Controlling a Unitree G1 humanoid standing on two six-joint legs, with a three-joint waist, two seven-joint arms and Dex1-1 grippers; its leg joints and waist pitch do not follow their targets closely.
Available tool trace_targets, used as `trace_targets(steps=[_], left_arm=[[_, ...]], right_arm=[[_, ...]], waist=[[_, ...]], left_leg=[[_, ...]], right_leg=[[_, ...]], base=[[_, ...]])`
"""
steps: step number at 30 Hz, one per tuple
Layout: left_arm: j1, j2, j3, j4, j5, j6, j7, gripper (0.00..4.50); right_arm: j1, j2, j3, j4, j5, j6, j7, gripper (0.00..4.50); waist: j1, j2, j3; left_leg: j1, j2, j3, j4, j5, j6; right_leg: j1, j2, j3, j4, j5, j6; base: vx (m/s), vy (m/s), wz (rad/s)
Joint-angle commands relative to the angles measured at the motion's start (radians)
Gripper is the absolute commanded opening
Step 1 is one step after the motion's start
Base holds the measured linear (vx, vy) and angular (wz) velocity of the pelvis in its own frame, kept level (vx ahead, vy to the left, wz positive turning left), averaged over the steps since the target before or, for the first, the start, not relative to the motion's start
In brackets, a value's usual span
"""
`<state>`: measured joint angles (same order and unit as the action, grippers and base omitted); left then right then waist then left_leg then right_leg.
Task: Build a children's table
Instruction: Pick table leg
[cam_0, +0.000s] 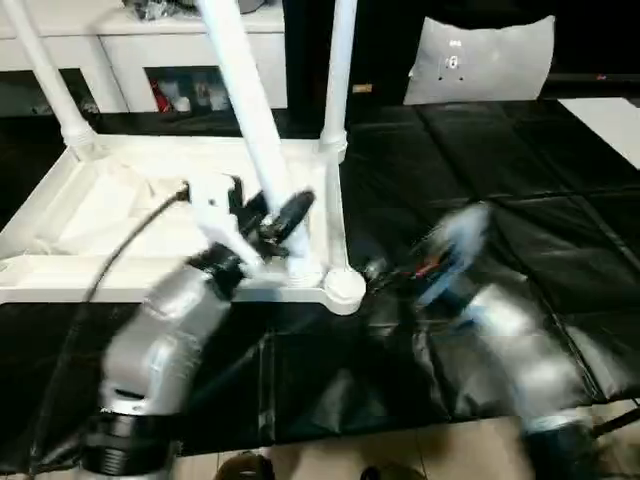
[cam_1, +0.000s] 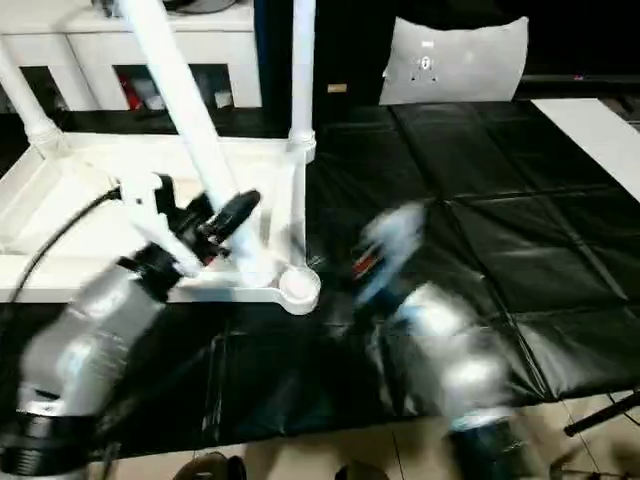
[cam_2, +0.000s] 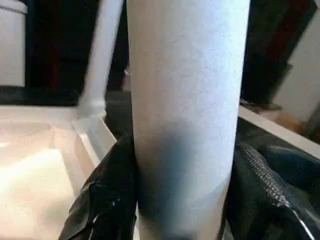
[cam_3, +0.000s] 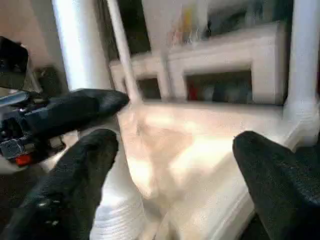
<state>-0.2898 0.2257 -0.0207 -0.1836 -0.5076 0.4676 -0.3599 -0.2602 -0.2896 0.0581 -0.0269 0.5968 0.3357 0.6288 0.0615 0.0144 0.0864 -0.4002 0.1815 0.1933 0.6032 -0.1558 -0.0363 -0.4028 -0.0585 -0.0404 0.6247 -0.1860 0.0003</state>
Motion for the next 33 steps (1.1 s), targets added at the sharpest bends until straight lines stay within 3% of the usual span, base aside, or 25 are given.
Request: trace_targets(steps=[1,2,7,9,17,25,26,27,28,33], left_arm=[[-0.019,0.019,-0.008,-0.022,-0.014,0.024,-0.045,1.98],[-0.019,0.026,-0.009,-0.022,-0.022,0.032,-0.058,1.98],[-0.029,0.05,-0.011,-0.04,-0.053,0.064,-0.102,1.98],[-0.036,0.058,-0.006,-0.058,-0.086,0.095,-0.123,1.98],[-0.046,0.052,0.014,-0.086,-0.188,0.173,-0.169,1.98],[-0.035,0.111,-0.052,-0.14,-0.243,0.219,-0.32,1.97],[-0.035,0.111,-0.052,-0.14,-0.243,0.219,-0.32,1.97],[-0.052,0.114,-0.071,-0.155,-0.267,0.229,-0.357,1.97],[-0.059,0.114,-0.078,-0.159,-0.271,0.233,-0.369,1.97],[-0.071,0.114,-0.104,-0.164,-0.264,0.236,-0.395,1.97]], right_arm=[[-0.016,-0.026,-0.015,-0.029,0.067,0.103,0.044,4.41],[-0.021,-0.046,-0.018,-0.031,0.086,0.122,0.07,4.47],[-0.052,-0.1,-0.047,-0.034,0.168,0.195,0.147,4.47],[-0.069,-0.134,-0.045,-0.034,0.191,0.26,0.194,4.47],[-0.099,-0.185,-0.001,-0.007,0.17,0.329,0.264,4.47],[-0.125,-0.234,0.069,-0.023,0.178,0.373,0.393,4.5],[-0.125,-0.234,0.069,-0.023,0.178,0.373,0.393,4.3],[-0.131,-0.255,0.123,-0.036,0.155,0.377,0.47,4.12],[-0.134,-0.258,0.139,-0.036,0.145,0.373,0.493,4.12],[-0.155,-0.243,0.158,-0.012,0.155,0.394,0.524,3.67]], waist=[[0.004,0.008,-0.076],[0.004,0.002,-0.074],[0.01,0.002,-0.074],[0.01,-0.001,-0.073],[0.022,-0.004,-0.072],[0.03,-0.004,-0.073],[0.029,-0.003,-0.071],[0.03,-0.006,-0.072],[0.031,-0.005,-0.071],[0.029,-0.008,-0.071]], left_leg=[[0.03,0.037,-0.029,-0.07,-0.29,-0.008],[0.028,0.037,-0.027,-0.069,-0.288,-0.007],[0.028,0.04,-0.027,-0.068,-0.269,-0.002],[0.027,0.04,-0.027,-0.068,-0.258,0.0],[0.029,0.04,-0.026,-0.065,-0.253,-0.008],[0.031,0.042,-0.026,-0.068,-0.256,-0.009],[0.03,0.043,-0.026,-0.068,-0.261,-0.011],[0.031,0.042,-0.026,-0.067,-0.267,-0.012],[0.032,0.044,-0.026,-0.069,-0.268,-0.011],[0.03,0.044,-0.026,-0.068,-0.263,-0.012]], right_leg=[[0.036,-0.059,0.04,-0.091,-0.293,-0.135],[0.036,-0.063,0.04,-0.094,-0.306,-0.135],[0.034,-0.067,0.04,-0.094,-0.315,-0.15],[0.038,-0.065,0.038,-0.09,-0.3,-0.163],[0.035,-0.069,0.038,-0.093,-0.345,-0.158],[0.035,-0.069,0.039,-0.093,-0.351,-0.151],[0.033,-0.069,0.04,-0.094,-0.351,-0.153],[0.036,-0.07,0.039,-0.093,-0.359,-0.152],[0.034,-0.069,0.041,-0.095,-0.362,-0.149],[0.034,-0.072,0.042,-0.094,-0.369,-0.152]], base=[[0.0,0.0,0.0],[0.0,0.0,0.0],[0.0,0.0,0.0],[0.0,0.0,0.0],[0.0,0.0,0.0],[0.0,0.0,0.0],[0.0,0.0,0.0],[0.0,0.0,0.0],[0.0,0.0,0.0],[0.0,0.0,0.0]])
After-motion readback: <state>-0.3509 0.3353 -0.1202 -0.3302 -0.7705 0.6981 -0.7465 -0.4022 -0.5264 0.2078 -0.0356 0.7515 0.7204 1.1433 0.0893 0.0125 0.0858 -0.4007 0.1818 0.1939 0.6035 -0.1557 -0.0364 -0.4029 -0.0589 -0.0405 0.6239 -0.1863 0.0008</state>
